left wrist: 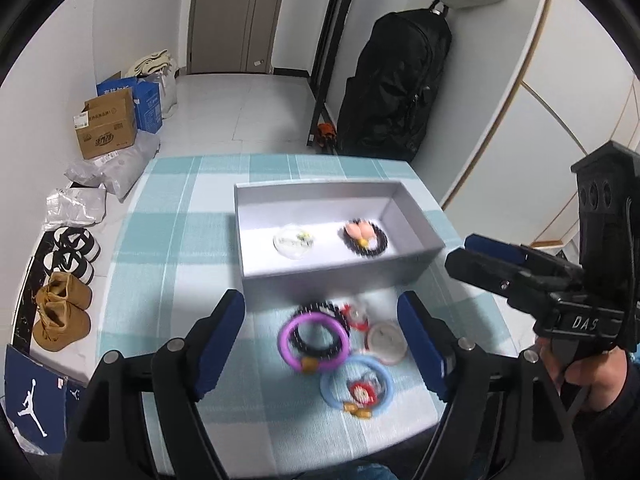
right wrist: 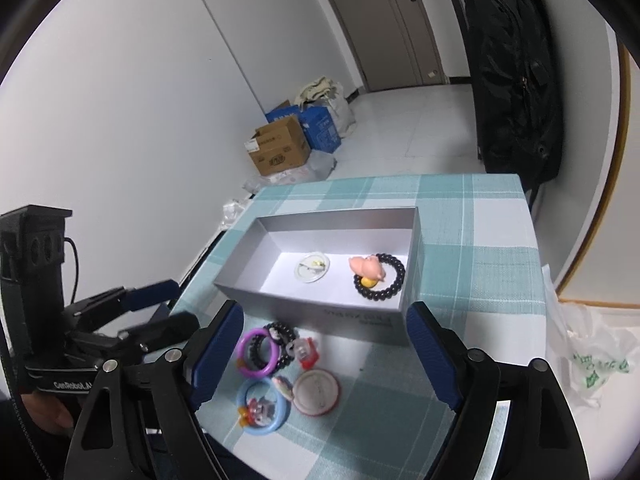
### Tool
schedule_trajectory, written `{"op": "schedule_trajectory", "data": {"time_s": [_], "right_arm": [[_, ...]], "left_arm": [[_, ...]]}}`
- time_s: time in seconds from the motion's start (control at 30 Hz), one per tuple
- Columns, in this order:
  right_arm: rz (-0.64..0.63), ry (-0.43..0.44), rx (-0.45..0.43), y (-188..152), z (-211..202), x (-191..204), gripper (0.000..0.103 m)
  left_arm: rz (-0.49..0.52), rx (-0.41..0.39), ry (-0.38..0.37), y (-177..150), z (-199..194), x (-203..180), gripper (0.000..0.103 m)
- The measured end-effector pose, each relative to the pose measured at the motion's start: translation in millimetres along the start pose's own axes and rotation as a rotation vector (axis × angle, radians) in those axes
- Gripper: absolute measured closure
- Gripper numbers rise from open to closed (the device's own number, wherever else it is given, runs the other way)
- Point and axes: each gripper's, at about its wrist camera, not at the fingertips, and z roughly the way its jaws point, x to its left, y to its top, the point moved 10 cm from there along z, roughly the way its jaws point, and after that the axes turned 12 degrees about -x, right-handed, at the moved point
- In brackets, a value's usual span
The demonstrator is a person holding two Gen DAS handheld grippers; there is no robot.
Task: Organize jewelry
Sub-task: 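Withdraw both grippers from the box back toward the pile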
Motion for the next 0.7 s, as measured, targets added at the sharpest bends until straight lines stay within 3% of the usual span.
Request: {"op": "schedule_trajectory", "data": {"time_s": [0.13, 0.23, 0.3, 0.7], "right_arm": [[0.012, -0.001, 0.019, -17, -4, -1, 0.015], [0.015, -0.007, 0.03, -28, -7, -2, 0.012], [0.021, -0.009, 0.027, -31, -8, -5, 0.007], [0.087, -0.032, 0.025, -36, -15, -23, 0.0]], "left_arm": [[-0.039, 0.025, -0.008, -16, -4, 0, 0.026], [-0.104, 0.048, -0.025, -28, -5, 2, 0.015], [-0.114, 0.064, -0.033, -33, -4, 0, 0.015], [0.077, 0.166, 0.007, -70, 13, -26, 0.015]]}}
